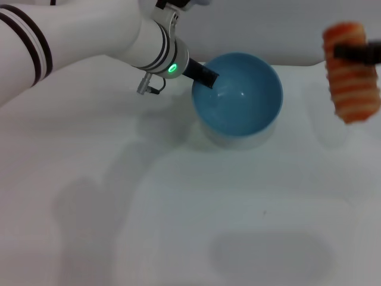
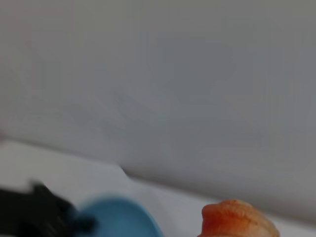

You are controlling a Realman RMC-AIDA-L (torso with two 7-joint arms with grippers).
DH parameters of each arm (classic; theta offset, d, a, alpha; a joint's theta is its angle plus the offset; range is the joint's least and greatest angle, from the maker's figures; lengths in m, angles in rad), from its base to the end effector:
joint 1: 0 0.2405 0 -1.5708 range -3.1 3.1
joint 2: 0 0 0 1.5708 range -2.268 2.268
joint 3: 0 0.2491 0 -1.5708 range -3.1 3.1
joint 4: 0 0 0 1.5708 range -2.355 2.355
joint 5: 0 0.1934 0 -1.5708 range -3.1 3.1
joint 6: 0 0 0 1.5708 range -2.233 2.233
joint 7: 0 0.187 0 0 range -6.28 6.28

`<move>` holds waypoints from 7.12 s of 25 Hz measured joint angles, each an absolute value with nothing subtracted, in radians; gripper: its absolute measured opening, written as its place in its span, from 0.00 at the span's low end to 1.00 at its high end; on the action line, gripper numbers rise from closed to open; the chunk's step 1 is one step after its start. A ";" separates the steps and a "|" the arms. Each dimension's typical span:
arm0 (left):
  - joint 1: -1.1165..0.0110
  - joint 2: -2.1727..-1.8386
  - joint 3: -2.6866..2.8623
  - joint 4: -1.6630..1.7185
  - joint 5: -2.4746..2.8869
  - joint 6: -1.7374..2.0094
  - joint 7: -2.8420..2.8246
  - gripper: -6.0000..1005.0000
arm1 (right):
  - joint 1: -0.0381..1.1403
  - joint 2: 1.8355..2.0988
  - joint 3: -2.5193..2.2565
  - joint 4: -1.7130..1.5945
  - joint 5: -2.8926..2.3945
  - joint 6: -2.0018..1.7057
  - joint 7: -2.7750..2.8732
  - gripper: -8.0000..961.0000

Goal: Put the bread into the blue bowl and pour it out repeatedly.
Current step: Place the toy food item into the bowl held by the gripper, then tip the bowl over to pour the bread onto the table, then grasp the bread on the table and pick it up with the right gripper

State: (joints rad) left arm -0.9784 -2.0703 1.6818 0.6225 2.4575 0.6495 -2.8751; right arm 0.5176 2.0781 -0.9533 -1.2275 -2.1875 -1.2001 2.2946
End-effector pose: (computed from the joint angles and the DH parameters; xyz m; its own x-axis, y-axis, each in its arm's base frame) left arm -0.1614 0.4541 -0.1113 0.7557 0.6403 0.1380 0.5752 -0.5480 -0.6073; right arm 0.2047 0.4102 0.0366 0.6610 -0.5641 -0.4947 -0.7499 -0.5202 -0.4087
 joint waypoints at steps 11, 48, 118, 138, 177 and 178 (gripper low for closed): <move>-0.987 -2.074 1.794 0.634 2.340 0.681 -2.873 0.00 | 0.610 2.074 -1.086 -1.111 -1.928 -1.123 2.099 0.37; -0.958 -2.075 1.796 0.648 2.306 0.633 -2.868 0.00 | 0.568 2.073 -1.321 -0.953 -1.836 -0.907 2.026 0.54; -0.951 -2.078 2.269 0.609 2.312 -0.060 -2.795 0.00 | 0.175 2.074 -0.692 -0.393 -0.975 -1.350 0.696 0.78; -0.942 -2.068 1.967 0.635 2.303 0.200 -2.818 0.00 | 0.196 2.066 -0.704 -0.484 -1.127 -1.302 1.024 0.77; -0.925 -2.068 1.780 0.616 2.304 0.374 -2.816 0.00 | 0.565 2.072 -0.997 -0.642 -2.224 -1.266 2.271 0.76; -0.926 -2.068 1.781 0.615 2.304 0.374 -2.816 0.00 | 0.565 2.072 -0.997 -0.642 -2.224 -1.266 2.271 0.76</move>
State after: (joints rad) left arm -0.9256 -2.0681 1.7809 0.6152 2.3039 0.3744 -2.8163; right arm 0.5654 2.0721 -0.9972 -0.6424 -2.2242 -1.2657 2.2707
